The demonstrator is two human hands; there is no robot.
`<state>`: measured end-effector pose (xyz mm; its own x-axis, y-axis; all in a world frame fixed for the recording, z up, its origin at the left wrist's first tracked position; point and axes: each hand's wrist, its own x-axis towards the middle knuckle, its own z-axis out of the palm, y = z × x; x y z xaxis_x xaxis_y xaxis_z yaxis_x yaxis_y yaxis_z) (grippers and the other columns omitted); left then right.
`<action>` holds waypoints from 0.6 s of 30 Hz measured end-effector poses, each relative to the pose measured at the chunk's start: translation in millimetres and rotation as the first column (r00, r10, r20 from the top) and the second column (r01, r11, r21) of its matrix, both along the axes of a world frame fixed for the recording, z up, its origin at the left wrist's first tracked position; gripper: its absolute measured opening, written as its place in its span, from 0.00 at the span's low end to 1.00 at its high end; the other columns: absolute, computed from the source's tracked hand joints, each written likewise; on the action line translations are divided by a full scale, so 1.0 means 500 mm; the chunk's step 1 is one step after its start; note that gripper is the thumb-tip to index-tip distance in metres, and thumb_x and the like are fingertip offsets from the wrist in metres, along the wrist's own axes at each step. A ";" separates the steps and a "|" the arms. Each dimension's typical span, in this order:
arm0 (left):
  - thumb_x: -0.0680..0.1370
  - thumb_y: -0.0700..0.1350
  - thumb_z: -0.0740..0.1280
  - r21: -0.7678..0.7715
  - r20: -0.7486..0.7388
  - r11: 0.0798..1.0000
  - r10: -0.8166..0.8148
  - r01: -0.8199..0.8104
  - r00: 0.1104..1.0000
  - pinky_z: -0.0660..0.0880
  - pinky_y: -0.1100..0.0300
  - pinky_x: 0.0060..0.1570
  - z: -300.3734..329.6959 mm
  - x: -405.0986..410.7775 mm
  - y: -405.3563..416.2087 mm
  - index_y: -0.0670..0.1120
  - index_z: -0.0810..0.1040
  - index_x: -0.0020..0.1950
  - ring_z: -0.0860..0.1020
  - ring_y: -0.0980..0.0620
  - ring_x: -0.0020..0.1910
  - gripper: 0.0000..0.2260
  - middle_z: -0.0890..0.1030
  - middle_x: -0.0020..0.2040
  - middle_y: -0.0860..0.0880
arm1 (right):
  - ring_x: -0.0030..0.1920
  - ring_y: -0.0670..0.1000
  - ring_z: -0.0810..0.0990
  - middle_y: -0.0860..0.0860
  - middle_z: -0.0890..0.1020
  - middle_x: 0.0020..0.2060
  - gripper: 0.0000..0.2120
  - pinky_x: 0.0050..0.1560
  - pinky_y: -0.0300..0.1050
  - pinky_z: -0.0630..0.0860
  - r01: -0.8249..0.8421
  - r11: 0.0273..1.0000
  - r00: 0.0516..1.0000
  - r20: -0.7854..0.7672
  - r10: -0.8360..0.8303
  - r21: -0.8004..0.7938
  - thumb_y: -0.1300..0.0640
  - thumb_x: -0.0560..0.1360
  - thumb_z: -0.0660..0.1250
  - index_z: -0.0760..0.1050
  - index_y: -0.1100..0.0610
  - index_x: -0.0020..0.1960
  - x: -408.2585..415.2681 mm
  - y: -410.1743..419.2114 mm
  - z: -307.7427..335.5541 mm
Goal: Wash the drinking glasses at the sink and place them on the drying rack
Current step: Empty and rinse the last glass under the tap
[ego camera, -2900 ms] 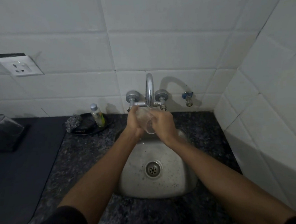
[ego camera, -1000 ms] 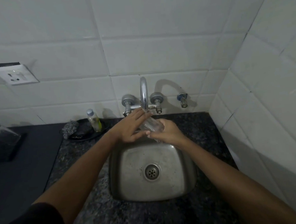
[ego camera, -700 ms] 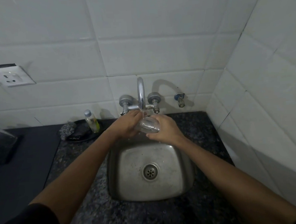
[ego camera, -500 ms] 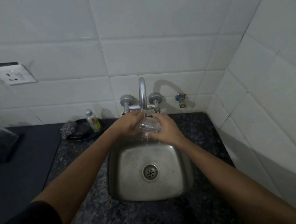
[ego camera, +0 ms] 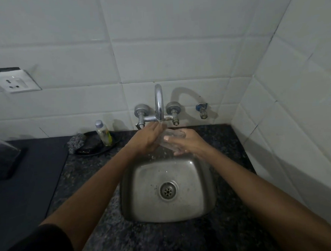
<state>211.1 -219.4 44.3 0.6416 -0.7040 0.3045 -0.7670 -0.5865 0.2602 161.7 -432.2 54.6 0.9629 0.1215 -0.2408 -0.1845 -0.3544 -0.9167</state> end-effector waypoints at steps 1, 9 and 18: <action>0.80 0.45 0.66 0.001 -0.006 1.000 0.006 -0.006 1.000 0.78 0.46 0.56 -0.007 0.000 0.001 0.43 0.68 0.71 0.75 0.41 0.62 0.20 0.78 0.63 0.39 | 0.49 0.49 0.88 0.50 0.86 0.54 0.28 0.51 0.54 0.86 -0.003 1.000 1.000 0.018 0.003 -0.006 0.46 0.70 0.82 0.79 0.54 0.65 -0.001 0.001 0.002; 0.79 0.45 0.69 -0.024 0.021 1.000 -0.011 0.012 1.000 0.74 0.52 0.58 -0.007 0.010 0.010 0.42 0.71 0.70 0.76 0.45 0.60 0.21 0.78 0.62 0.43 | 0.55 0.46 0.85 0.47 0.84 0.58 0.34 0.54 0.40 0.81 -0.006 0.990 0.972 0.231 0.039 -0.141 0.46 0.68 0.83 0.76 0.53 0.70 -0.001 0.012 -0.008; 0.77 0.48 0.72 -0.026 -0.035 1.000 0.008 -0.009 0.999 0.75 0.52 0.58 -0.004 0.006 0.003 0.46 0.70 0.72 0.76 0.45 0.63 0.25 0.79 0.64 0.43 | 0.52 0.39 0.82 0.42 0.83 0.56 0.33 0.52 0.32 0.77 0.014 0.939 0.887 0.438 0.147 -0.344 0.46 0.67 0.83 0.78 0.50 0.68 -0.016 0.011 0.002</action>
<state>214.0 -217.9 42.3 0.6583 -0.6904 0.3000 -0.7520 -0.5857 0.3023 153.5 -426.9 55.4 0.9669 0.1807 0.1801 0.2547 -0.6450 -0.7205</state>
